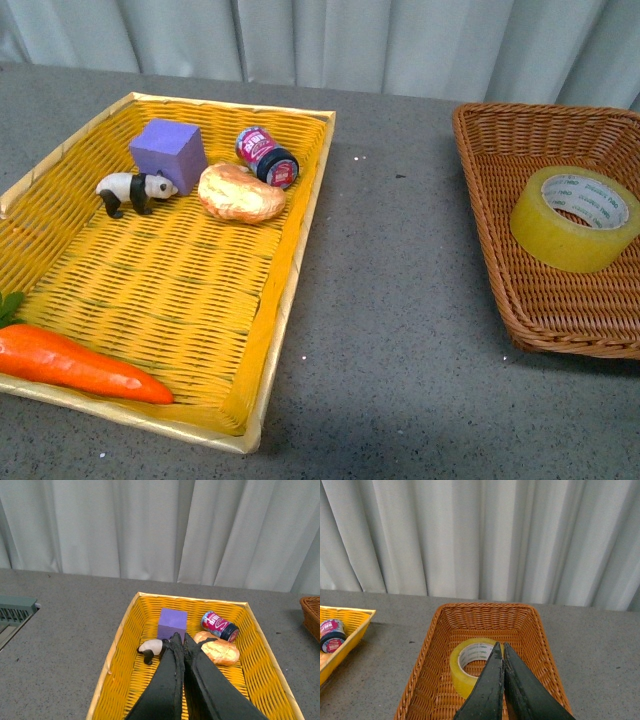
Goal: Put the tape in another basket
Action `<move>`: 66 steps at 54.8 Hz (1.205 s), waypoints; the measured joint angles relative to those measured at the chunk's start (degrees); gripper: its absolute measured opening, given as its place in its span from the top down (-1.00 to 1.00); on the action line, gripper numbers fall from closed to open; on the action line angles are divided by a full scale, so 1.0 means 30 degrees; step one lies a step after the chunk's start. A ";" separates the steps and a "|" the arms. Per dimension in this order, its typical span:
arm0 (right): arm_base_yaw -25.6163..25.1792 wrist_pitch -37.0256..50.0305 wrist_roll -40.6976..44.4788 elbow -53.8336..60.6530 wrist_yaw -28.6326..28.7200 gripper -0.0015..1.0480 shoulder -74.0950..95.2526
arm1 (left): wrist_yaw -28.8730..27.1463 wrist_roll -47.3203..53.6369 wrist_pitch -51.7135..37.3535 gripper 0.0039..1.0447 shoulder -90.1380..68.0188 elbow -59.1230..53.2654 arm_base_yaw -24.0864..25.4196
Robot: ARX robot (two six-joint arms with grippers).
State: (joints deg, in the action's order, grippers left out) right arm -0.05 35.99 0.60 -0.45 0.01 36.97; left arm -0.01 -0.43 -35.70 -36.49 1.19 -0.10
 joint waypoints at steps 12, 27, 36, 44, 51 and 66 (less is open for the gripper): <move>0.0000 -0.2346 0.0000 0.0058 0.0007 0.98 -0.2572 | 0.0000 0.0000 0.2353 0.93 0.2543 -0.0007 0.0000; 0.0000 -0.5056 0.0000 0.0066 0.0007 0.98 -0.5421 | 0.0000 0.0000 0.5020 0.93 0.5348 -0.0007 0.0000; 0.0000 -0.6608 0.0000 0.0066 0.0007 0.98 -0.7016 | 0.0000 0.0000 0.6572 0.93 0.6921 -0.0007 0.0000; 0.0000 -0.7854 0.0000 0.0066 0.0007 0.98 -0.8255 | 0.0000 0.0000 0.7796 0.93 0.8131 -0.0007 0.0000; 0.0000 -0.8466 0.0000 0.0066 0.0007 0.98 -0.8888 | 0.0000 0.0000 0.8444 0.93 0.8772 -0.0007 0.0000; 0.0000 -1.1956 0.0000 0.0051 0.0022 0.98 -1.2247 | 0.0007 0.0000 1.1854 0.93 1.2080 -0.0007 0.0000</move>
State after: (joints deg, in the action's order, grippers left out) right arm -0.05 0.12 0.60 -0.30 0.08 0.23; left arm 0.01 -0.43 -0.14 -0.25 1.17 -0.10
